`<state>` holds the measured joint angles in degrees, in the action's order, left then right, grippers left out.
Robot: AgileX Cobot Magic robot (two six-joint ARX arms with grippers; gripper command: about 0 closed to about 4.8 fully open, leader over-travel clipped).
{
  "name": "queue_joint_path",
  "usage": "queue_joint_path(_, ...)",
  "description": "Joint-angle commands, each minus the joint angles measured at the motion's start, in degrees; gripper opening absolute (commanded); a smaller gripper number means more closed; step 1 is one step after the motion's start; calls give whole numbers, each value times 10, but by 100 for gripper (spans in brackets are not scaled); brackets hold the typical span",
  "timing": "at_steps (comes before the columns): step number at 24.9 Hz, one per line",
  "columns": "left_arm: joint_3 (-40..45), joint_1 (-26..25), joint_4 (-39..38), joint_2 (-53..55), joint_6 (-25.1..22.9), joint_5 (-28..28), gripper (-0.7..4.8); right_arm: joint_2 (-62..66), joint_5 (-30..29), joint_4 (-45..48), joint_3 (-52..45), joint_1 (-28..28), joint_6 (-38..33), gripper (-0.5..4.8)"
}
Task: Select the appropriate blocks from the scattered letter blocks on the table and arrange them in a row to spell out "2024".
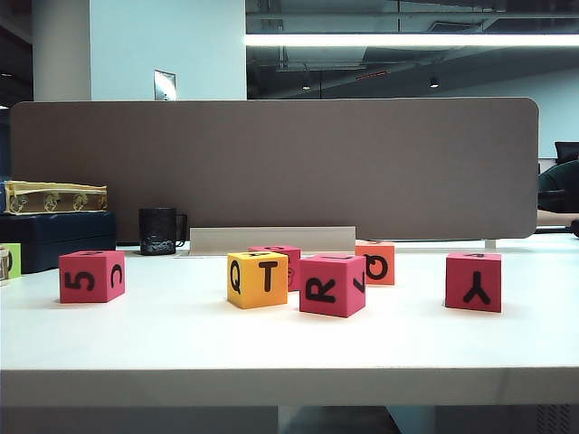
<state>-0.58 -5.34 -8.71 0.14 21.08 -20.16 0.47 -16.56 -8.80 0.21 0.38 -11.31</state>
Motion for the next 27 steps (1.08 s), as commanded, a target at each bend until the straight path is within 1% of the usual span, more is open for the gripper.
queue_joint_path(1,-2,0,12,0,36,-40,-6,-7,-3,28,5,0,-51,-5)
queue_joint_path(2,-4,0,15,0,36,-47,-6,-6,-3,27,12,1,-52,-5)
queue_joint_path(6,-47,0,15,0,60,-47,-6,-3,-1,17,70,1,-52,-5)
queue_joint_path(10,-110,0,15,2,59,-47,-6,21,-1,-7,148,1,-52,-5)
queue_joint_path(12,-151,0,10,14,59,-47,-6,59,-2,-24,202,1,-52,-5)
queue_joint_path(15,-210,0,3,66,59,-63,-6,143,-1,-44,292,0,-44,-5)
queue_joint_path(20,-271,0,-14,148,34,-71,-6,251,-1,-60,389,0,-13,-5)
queue_joint_path(22,-301,0,-23,190,16,-71,-6,297,-1,-68,427,0,-4,-5)
queue_joint_path(25,-345,0,-36,253,-2,-71,-6,359,-1,-93,480,1,-1,-5)
queue_joint_path(27,-377,0,-45,296,-13,-71,-6,408,-2,-120,519,1,14,-5)
